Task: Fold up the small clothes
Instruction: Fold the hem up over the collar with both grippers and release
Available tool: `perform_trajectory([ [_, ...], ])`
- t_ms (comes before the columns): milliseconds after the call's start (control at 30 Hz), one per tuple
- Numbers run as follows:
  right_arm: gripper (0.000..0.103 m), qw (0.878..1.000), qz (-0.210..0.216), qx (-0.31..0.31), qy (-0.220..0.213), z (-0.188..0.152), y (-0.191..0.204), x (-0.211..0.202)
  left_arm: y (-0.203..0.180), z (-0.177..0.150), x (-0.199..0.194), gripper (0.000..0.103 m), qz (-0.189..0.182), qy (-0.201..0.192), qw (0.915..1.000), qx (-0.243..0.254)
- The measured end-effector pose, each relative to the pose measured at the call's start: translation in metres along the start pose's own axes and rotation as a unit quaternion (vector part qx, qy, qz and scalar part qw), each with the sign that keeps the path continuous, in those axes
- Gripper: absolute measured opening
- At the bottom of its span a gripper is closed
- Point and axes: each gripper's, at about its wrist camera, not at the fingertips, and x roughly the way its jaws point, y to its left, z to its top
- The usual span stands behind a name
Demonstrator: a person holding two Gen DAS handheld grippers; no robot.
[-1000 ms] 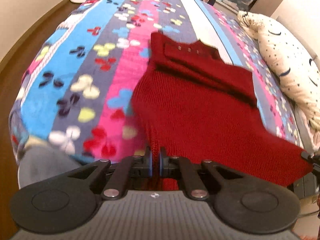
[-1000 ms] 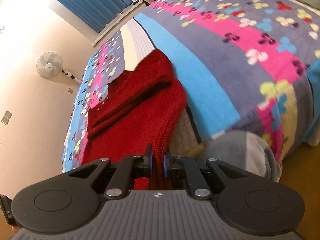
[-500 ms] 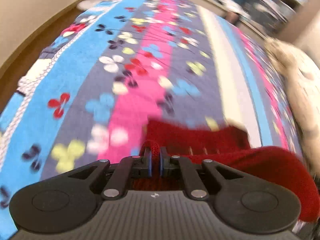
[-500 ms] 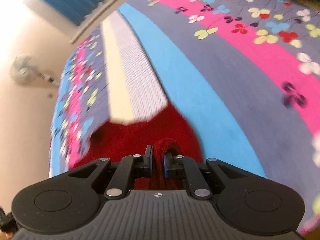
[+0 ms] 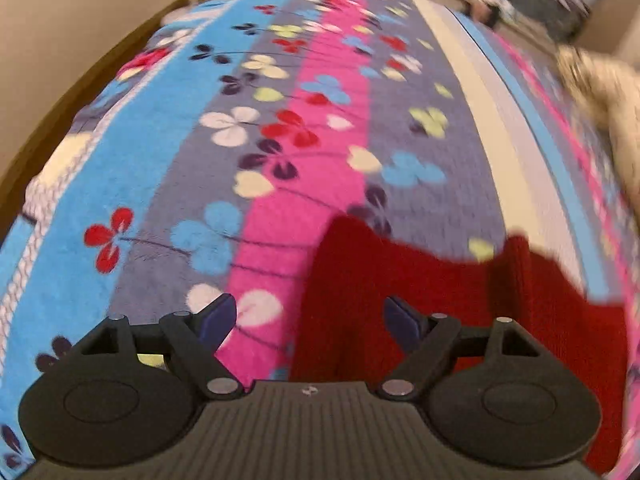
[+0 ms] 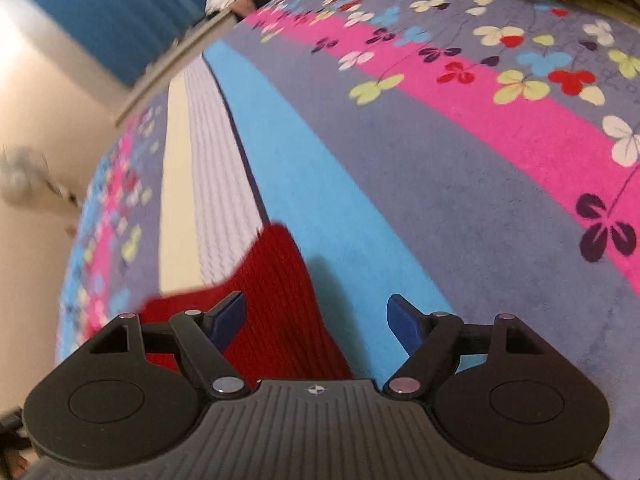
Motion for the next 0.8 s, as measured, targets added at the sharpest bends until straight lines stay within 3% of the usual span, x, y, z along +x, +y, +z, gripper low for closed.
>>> perform_trajectory([
  [100,0.079,0.999,-0.01,-0.031,-0.003,-0.01,0.018,0.01,-0.021,-0.009,-0.002,0.086,0.028,-0.013,0.9974,0.065],
  [300,0.078,0.993,-0.032,-0.106,-0.032,-0.018,0.052,0.015,-0.047,-0.005,0.014,0.085,0.049,-0.026,0.9913,0.119],
  [367,0.078,0.991,-0.041,-0.124,-0.034,-0.019,0.06,0.02,-0.056,-0.004,0.027,0.076,0.05,-0.021,0.9884,0.142],
  [400,0.076,0.989,-0.045,-0.136,-0.036,-0.021,0.064,0.023,-0.059,-0.005,0.035,0.053,0.056,-0.015,0.9865,0.154],
  [433,0.067,0.987,-0.048,-0.147,-0.037,-0.021,0.067,0.027,-0.061,-0.005,0.044,0.018,0.058,-0.004,0.985,0.163],
  [467,0.059,0.985,-0.051,-0.163,-0.035,-0.022,0.071,0.03,-0.06,-0.005,0.051,0.013,0.05,0.008,0.9854,0.162],
  [533,0.012,0.978,-0.066,-0.193,-0.034,-0.025,0.078,0.033,-0.054,-0.003,0.046,0.011,0.044,-0.003,0.9883,0.146],
  [600,0.012,0.975,-0.068,-0.206,-0.051,-0.024,0.08,0.024,-0.043,0.0,0.028,0.011,0.024,-0.018,0.9921,0.122],
  [700,0.011,0.981,-0.043,-0.168,-0.086,-0.012,0.064,-0.008,-0.017,0.008,-0.008,0.01,0.017,-0.05,0.9946,0.089],
  [800,0.011,0.986,-0.029,-0.133,-0.092,-0.003,0.043,-0.028,0.01,0.016,-0.002,0.01,0.01,-0.032,0.9975,0.063],
])
